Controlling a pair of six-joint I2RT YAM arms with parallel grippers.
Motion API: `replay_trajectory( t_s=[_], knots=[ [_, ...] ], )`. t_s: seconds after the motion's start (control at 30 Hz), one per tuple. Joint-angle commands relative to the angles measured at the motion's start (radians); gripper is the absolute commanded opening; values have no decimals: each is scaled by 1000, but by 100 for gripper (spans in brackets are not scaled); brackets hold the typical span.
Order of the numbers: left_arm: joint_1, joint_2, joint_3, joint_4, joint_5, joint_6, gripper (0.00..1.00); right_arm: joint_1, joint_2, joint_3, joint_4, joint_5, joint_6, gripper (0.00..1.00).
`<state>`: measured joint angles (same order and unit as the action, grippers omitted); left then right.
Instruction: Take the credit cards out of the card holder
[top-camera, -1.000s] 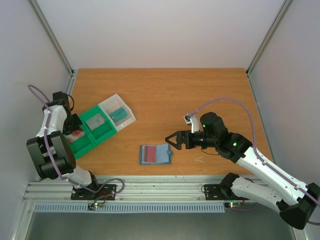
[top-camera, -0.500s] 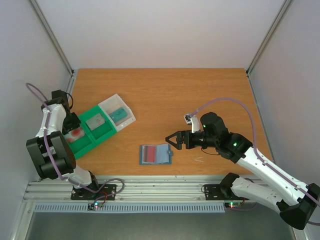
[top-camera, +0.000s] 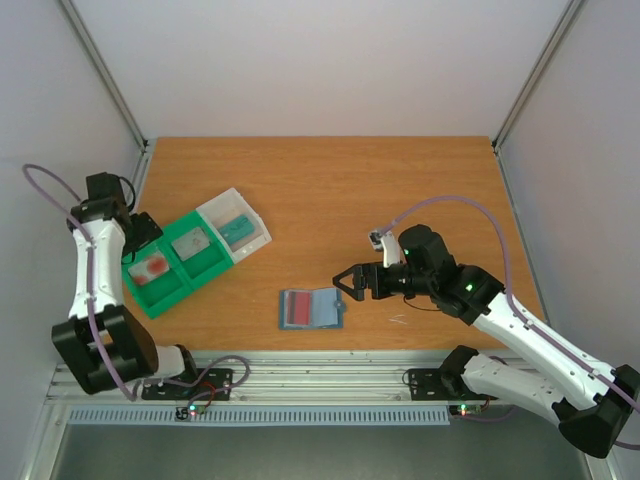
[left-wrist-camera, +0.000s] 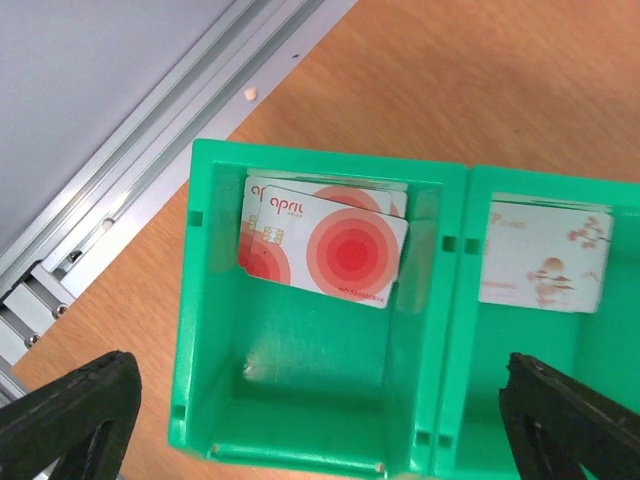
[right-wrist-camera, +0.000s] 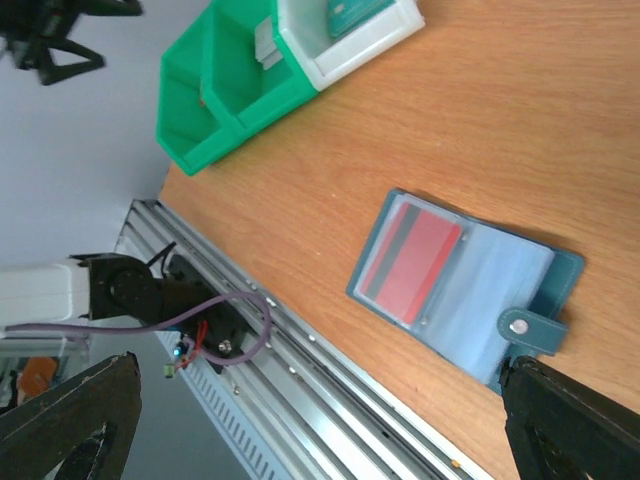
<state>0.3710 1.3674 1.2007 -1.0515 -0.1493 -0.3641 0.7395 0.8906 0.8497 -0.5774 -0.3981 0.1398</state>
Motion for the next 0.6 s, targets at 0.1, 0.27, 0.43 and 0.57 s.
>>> replay_trajectory(
  t_s=[0.1,0.27,0.43,0.57],
  knots=[
    [3,-169,-25,-6,154,-10,99,-5,57,70,-105,90,-24,98],
    [-1,-252,-72,10,379,5,99,-6,68,68,-111,125,-9,98],
    [-14,-302,-89,-12,556,49,85,-6,114,77,-123,119,-14,98],
    [-48,-345,-98,-25,637,66,66,-6,153,70,-117,104,-10,95]
  ],
)
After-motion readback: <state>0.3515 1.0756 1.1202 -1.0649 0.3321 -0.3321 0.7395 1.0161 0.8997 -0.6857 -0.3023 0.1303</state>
